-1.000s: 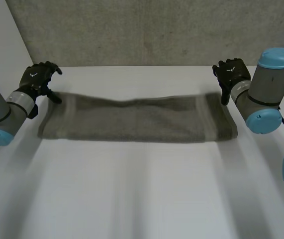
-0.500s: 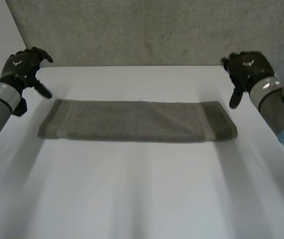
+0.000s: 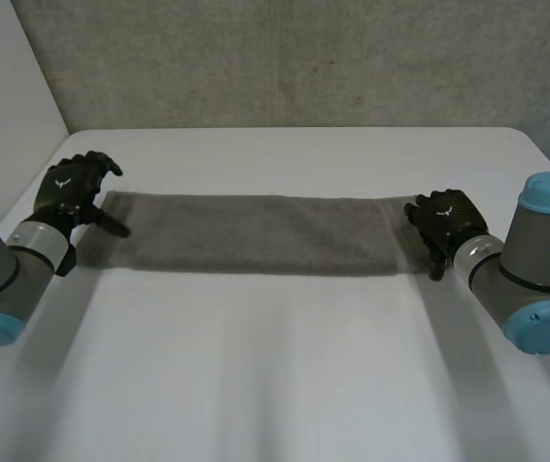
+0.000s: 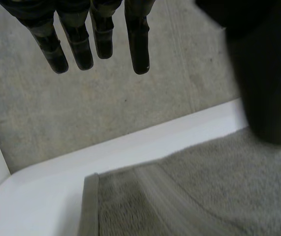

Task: Fold the towel.

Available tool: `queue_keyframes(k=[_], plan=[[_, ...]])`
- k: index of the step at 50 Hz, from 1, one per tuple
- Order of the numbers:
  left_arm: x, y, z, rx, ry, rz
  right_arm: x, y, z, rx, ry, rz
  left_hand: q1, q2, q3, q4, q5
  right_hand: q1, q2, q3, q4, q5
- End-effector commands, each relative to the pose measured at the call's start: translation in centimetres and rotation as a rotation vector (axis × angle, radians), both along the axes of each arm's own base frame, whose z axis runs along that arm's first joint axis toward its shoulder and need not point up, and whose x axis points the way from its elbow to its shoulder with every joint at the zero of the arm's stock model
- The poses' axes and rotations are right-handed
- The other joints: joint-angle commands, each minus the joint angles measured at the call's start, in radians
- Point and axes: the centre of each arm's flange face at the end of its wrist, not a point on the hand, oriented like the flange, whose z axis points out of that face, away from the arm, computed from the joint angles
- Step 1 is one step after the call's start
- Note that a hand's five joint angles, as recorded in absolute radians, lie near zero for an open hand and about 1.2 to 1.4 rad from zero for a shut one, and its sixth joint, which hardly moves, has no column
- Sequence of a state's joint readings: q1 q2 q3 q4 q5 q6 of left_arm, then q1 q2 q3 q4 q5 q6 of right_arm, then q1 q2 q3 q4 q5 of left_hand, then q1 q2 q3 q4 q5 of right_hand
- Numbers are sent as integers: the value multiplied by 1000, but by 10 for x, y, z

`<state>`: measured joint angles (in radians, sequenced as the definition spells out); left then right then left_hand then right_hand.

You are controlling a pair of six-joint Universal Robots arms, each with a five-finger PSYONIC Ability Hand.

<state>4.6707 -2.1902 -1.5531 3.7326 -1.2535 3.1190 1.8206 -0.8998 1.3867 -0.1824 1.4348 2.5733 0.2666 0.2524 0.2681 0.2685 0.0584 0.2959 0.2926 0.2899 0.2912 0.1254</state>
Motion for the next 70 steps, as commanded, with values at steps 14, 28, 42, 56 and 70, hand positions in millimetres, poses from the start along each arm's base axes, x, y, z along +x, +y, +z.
queue_keyframes(k=[14, 28, 42, 56, 70], plan=[[4, -19, -44, 14, -158, 45, -9, -7, -3, -3, -9, -36, -44, -30, -46, -46, -11, 159, 162, 165, 164, 155], [4, -18, -43, 19, -159, 49, -10, -9, -6, -3, -13, -37, -44, -30, -46, -46, -11, 402, 406, 408, 407, 398], [4, -17, -41, 19, -159, 49, -9, -10, -12, 6, -7, -39, -44, -30, -46, -46, -11, 439, 442, 444, 443, 434], [4, -16, -35, 11, -157, 52, -16, -11, -18, 27, -2, -59, -47, -33, -49, -49, -14, 341, 344, 347, 346, 337], [4, -14, -28, -1, -155, 53, -21, -17, -18, 21, -3, -75, -68, -54, -69, -70, -34, 1100, 1104, 1106, 1105, 1096]])
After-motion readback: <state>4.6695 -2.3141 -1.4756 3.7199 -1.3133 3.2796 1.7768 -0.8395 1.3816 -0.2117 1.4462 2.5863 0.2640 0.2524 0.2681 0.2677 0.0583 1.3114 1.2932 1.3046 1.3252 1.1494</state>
